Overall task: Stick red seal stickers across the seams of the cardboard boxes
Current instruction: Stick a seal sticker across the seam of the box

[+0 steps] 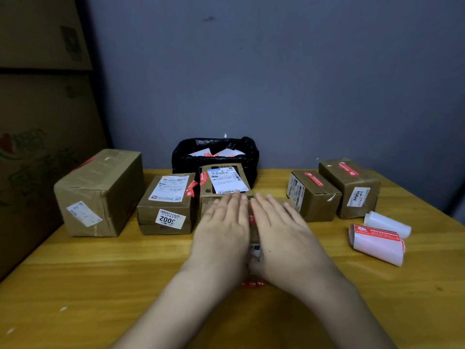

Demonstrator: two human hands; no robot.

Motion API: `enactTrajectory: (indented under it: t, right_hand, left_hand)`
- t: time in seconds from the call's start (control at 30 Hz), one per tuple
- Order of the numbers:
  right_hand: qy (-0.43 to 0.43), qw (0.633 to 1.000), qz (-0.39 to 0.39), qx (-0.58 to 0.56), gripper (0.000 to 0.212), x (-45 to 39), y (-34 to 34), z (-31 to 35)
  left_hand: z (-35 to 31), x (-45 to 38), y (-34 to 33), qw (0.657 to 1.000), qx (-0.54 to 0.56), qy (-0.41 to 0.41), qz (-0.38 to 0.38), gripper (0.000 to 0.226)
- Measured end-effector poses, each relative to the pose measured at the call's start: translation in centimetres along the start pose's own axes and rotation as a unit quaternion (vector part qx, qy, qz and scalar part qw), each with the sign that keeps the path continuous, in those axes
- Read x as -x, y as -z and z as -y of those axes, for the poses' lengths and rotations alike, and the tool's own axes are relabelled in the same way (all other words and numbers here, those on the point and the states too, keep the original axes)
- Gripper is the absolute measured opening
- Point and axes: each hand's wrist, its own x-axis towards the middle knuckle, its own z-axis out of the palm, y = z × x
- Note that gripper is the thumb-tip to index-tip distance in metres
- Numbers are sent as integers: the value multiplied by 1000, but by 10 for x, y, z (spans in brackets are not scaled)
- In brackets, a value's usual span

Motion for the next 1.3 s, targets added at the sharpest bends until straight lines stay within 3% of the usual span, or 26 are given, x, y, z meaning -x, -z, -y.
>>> enactTrajectory:
  t: [0.1,0.3,0.5,0.7,1.03,1.17,1.3]
  right_hand:
    - [-1,999,41,-9,89,-3,-7,5]
    - [-17,999,41,-24,90,-3,-8,5]
    - [-47,998,19,-42,86,-2,-11,2]
    - [-75,997,11,-16,94,3,-10,-9]
    - [-79,996,-3,-33,94,7,-13,-21]
    - [-102,990,-31,-95,91,12,-17,-27]
    - [-116,973,-38,-195,84,14,-25,-38]
  left_hand:
    - [-8,-4,-7,999,-5,-3,31,67]
    - [-8,-7,-12,999,2,8,37,62]
    - [-2,-5,-14,999,2,29,29,68]
    - [14,3,-18,998,20,54,8,98]
    - [20,5,-24,996,73,46,-17,100]
    - [41,8,-33,986,163,7,-40,94]
    - [52,13,-48,949,300,-3,-100,90]
